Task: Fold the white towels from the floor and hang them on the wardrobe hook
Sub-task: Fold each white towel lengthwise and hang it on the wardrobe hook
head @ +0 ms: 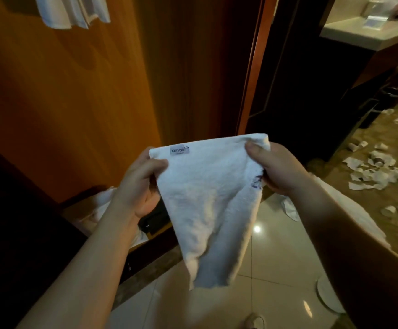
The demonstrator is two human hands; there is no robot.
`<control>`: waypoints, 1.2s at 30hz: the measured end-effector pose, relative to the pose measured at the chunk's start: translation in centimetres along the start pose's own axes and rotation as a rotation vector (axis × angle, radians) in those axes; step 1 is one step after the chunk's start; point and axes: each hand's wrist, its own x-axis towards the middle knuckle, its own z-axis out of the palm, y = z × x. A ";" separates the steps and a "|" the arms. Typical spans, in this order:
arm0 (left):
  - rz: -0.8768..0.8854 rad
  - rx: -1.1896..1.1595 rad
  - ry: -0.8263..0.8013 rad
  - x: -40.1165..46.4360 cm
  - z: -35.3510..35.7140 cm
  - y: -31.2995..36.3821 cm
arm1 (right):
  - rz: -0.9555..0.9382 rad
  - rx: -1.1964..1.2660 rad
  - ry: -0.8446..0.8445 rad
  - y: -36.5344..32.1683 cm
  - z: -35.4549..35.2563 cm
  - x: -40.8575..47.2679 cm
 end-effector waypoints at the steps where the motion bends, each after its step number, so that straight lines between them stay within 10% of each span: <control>1: 0.029 0.068 0.035 0.0 -0.1 -0.1 | 0.014 -0.026 -0.001 0.3 -0.1 -0.1; 18: 0.034 0.449 0.526 -4.5 3.5 -5.7 | 0.187 -0.307 0.346 7.6 7.5 -3.7; 36: 0.154 0.408 0.312 -7.7 5.9 -3.7 | 0.090 -0.067 0.078 4.5 10.0 -5.6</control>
